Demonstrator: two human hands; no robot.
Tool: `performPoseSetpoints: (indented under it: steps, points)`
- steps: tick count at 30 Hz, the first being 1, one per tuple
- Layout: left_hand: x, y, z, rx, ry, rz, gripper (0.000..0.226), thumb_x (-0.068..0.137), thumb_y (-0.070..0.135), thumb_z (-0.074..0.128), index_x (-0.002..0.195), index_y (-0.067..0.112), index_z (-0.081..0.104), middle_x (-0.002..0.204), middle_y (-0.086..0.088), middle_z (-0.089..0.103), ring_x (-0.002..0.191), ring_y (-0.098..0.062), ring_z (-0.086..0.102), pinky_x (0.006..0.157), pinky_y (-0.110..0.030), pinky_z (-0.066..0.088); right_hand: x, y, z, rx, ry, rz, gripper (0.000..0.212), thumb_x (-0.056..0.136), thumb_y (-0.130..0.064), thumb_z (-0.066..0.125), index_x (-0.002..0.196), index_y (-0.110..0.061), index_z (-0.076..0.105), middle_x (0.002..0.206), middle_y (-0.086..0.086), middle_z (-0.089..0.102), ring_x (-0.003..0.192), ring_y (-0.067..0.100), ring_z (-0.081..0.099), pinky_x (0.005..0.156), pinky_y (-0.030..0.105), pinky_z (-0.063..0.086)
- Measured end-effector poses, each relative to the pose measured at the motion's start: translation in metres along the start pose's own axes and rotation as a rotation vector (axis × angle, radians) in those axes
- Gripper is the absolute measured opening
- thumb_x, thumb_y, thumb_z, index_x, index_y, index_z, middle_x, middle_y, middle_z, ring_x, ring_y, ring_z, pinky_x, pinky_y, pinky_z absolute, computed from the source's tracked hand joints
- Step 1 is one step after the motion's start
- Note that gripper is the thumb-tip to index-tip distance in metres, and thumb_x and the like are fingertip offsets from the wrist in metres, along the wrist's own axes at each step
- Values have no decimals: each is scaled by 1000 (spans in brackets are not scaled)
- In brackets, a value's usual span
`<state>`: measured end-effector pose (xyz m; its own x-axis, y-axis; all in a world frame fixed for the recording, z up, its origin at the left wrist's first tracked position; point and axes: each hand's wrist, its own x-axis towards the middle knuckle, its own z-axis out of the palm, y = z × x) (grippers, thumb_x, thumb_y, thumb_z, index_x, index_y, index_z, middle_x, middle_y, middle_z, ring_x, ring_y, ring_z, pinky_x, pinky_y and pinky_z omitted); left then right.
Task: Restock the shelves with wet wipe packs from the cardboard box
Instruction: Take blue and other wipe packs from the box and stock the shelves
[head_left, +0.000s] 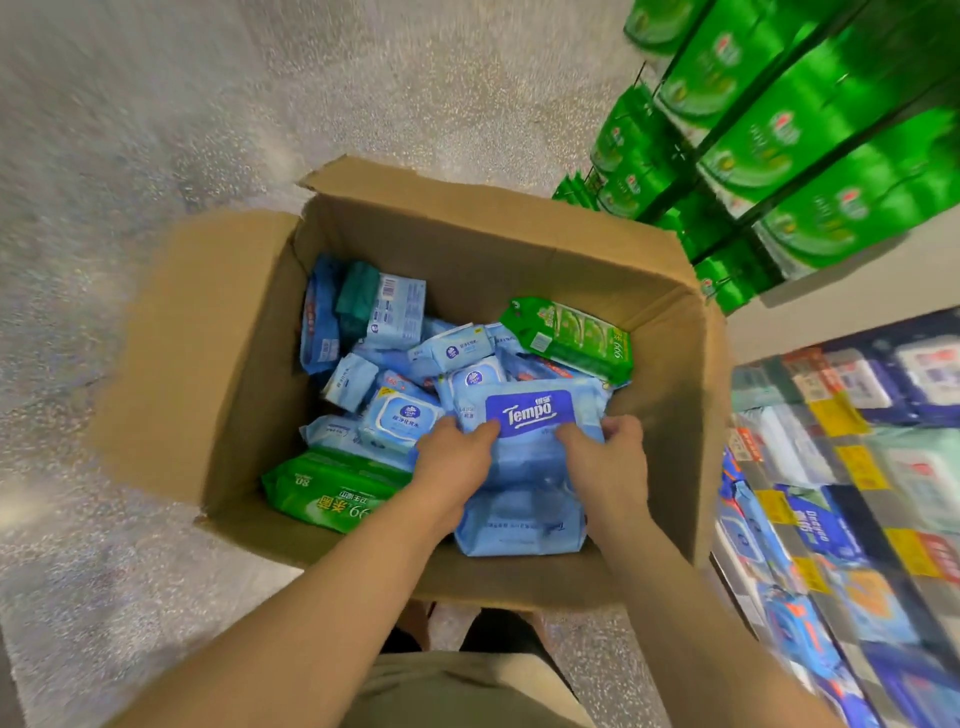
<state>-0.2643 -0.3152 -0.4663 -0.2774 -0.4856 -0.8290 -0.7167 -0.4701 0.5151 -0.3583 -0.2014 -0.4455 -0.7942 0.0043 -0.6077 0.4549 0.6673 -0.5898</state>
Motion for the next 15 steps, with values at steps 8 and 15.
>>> performPoseSetpoints:
  steps: [8,15]
  points:
    - [-116,66,-3,-52,-99,453,45,69,69,57,108,46,63,115,8,67,104,-20,69,89,-55,58,-90,-47,-108,340,250,-372,21,81,-46,71,99,-52,63,104,-2,69,91,11,68,84,35,57]
    - [-213,122,28,128,-165,812,23,101,46,55,121,35,53,96,20,60,88,-11,60,68,-26,40,-135,-55,-195,428,427,-466,60,75,-62,62,128,-36,59,127,2,63,116,23,63,103,53,50]
